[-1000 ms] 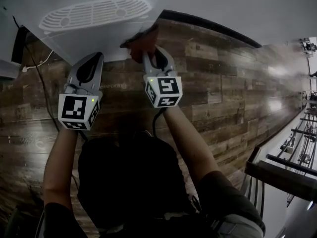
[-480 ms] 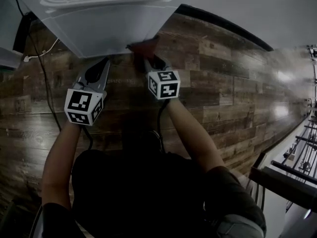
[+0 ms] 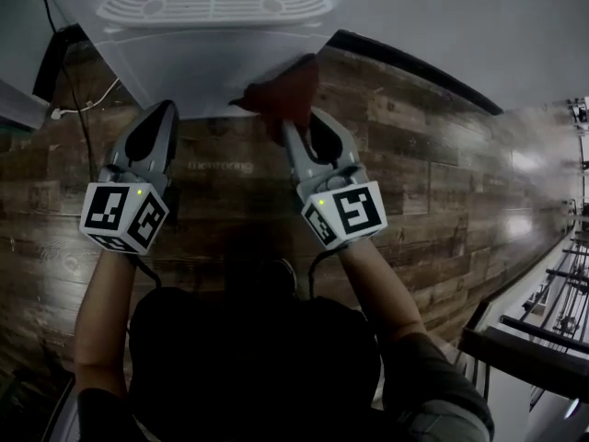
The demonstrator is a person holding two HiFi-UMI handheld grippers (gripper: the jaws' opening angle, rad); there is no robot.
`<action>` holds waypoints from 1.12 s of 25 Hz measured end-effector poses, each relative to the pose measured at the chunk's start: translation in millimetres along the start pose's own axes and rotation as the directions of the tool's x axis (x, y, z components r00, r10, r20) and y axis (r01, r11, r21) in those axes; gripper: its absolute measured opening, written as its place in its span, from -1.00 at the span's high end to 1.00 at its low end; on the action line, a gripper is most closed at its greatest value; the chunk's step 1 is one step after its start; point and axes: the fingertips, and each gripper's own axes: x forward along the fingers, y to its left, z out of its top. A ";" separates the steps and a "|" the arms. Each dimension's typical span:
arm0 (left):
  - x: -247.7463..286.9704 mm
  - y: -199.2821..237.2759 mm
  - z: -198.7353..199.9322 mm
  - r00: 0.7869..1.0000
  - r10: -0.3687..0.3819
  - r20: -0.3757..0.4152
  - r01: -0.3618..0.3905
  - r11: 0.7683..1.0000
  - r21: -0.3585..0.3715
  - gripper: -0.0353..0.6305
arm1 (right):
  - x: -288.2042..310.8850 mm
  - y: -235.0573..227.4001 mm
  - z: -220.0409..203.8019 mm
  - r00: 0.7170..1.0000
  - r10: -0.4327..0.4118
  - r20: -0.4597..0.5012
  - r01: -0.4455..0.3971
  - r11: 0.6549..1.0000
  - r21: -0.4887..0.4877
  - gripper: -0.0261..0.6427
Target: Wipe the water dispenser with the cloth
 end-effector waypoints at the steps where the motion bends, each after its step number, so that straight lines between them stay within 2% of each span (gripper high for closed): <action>1: -0.4 -6.3 19.0 1.000 -0.010 0.028 0.010 1.000 0.019 0.84 | 0.4 6.3 29.0 0.998 0.018 0.053 -0.016 0.999 -0.027 0.71; 4: 2.0 -22.7 63.4 0.995 -0.030 0.092 0.017 0.991 0.135 0.84 | 16.7 13.3 73.2 0.992 0.025 0.121 -0.018 0.998 -0.066 0.71; 6: 5.6 -25.5 72.6 0.993 -0.035 0.117 0.014 0.984 0.180 0.84 | 32.1 12.3 73.1 0.991 0.014 0.131 -0.007 0.998 -0.056 0.71; 7: 7.1 -23.4 69.7 0.993 -0.033 0.112 0.012 0.984 0.177 0.84 | 38.9 12.7 66.5 0.992 0.009 0.126 -0.003 0.999 -0.045 0.71; 10: 8.8 -8.7 46.3 0.997 -0.014 0.074 0.004 0.991 0.135 0.84 | 54.5 17.5 29.8 0.997 0.010 0.079 -0.011 1.000 0.010 0.71; 14: 5.3 12.5 -8.8 1.000 0.000 -0.028 0.004 0.984 0.177 0.83 | 66.2 24.3 -33.2 0.999 0.015 -0.034 -0.014 1.000 0.028 0.71; 17: -1.3 16.7 -58.1 0.987 -0.053 -0.155 0.081 0.980 0.183 0.83 | 73.3 24.7 -80.6 0.993 0.017 -0.118 -0.014 1.000 0.028 0.71; 19: -5.4 16.8 -81.3 0.975 -0.086 -0.204 0.123 0.977 0.176 0.83 | 80.4 24.1 -108.1 0.986 0.024 -0.165 -0.022 1.000 0.019 0.71; 23: -7.7 29.5 -108.0 0.971 -0.059 -0.231 0.087 0.990 0.112 0.83 | 94.6 27.5 -162.6 0.957 0.046 -0.286 -0.046 0.999 0.007 0.71; 25: -5.4 36.4 -118.4 0.967 -0.037 -0.253 0.065 0.992 0.105 0.83 | 98.0 28.1 -184.6 0.939 0.041 -0.341 -0.045 0.999 -0.005 0.71; 28: -5.0 42.7 -124.3 0.966 -0.013 -0.260 0.037 0.996 0.087 0.83 | 94.3 30.2 -190.3 0.939 0.027 -0.342 -0.051 0.997 -0.062 0.71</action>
